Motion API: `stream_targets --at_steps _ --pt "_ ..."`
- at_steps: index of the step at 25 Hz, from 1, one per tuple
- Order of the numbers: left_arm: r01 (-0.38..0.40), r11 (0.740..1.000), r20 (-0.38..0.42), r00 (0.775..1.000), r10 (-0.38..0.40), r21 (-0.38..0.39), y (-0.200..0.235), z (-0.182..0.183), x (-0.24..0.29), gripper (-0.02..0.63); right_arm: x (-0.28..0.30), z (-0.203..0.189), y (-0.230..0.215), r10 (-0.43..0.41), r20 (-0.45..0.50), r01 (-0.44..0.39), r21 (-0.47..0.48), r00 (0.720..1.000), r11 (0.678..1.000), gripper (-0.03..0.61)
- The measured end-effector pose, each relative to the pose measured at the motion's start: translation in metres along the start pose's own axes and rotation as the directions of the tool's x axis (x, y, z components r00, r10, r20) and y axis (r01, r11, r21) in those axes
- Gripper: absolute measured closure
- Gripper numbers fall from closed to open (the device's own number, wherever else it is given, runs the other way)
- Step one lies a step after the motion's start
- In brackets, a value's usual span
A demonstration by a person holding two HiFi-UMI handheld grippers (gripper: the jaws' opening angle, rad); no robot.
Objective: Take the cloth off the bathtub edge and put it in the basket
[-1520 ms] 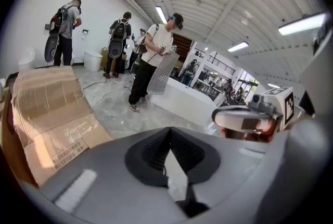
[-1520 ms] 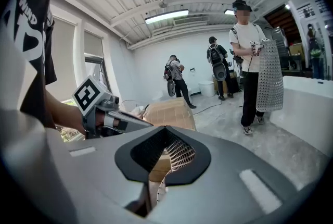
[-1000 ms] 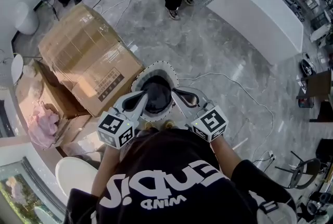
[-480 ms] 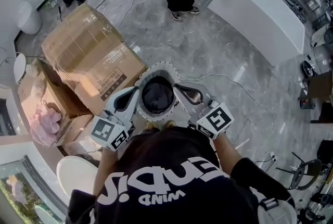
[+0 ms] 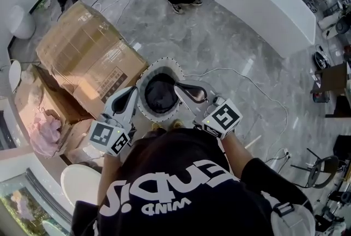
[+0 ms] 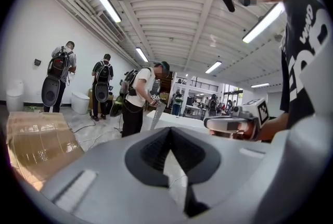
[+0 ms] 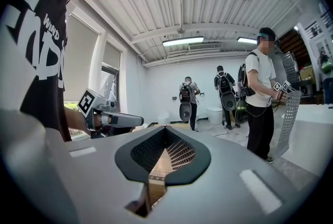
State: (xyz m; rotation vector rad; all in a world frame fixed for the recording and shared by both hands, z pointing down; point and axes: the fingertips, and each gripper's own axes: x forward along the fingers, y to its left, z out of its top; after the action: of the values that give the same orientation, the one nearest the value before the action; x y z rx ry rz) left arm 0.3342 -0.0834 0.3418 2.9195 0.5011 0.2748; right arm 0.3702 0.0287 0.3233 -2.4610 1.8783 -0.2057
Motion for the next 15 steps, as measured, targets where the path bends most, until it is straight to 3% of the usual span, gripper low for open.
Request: stream_targets --at_steps 15 --pt "0.001 1.0 -0.025 1.0 -0.002 -0.02 -0.002 -0.013 -0.008 0.617 0.002 -0.002 0.009 0.003 -0.014 -0.003 0.006 1.0 1.0 0.569"
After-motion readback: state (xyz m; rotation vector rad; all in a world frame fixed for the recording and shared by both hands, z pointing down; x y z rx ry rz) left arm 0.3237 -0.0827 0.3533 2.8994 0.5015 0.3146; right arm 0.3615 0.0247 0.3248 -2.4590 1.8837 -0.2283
